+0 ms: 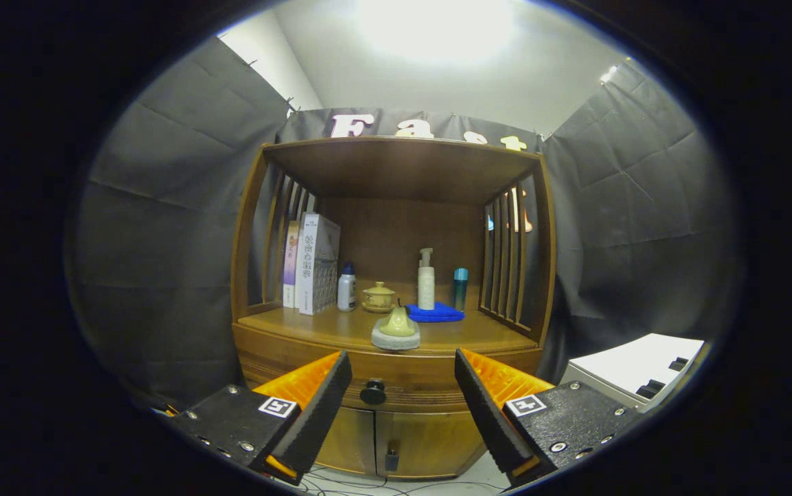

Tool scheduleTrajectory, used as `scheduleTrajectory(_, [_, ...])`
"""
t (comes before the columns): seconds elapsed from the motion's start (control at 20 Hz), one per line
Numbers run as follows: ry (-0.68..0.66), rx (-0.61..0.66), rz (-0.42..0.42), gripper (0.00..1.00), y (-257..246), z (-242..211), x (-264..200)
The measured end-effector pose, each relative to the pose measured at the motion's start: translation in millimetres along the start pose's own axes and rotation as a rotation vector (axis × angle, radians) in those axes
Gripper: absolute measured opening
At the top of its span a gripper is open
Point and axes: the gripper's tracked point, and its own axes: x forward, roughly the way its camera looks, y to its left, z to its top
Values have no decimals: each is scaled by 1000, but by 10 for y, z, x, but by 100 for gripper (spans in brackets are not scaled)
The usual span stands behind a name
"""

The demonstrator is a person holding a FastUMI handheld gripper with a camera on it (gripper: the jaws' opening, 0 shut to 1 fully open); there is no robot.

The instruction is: Pull open the drawer, take out the items inside it, and place them on the countertop above the cabinet.

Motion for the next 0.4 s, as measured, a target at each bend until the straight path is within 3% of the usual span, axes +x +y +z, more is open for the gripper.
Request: scheduleTrajectory(0.4, [42, 63, -6, 95, -137, 2, -23])
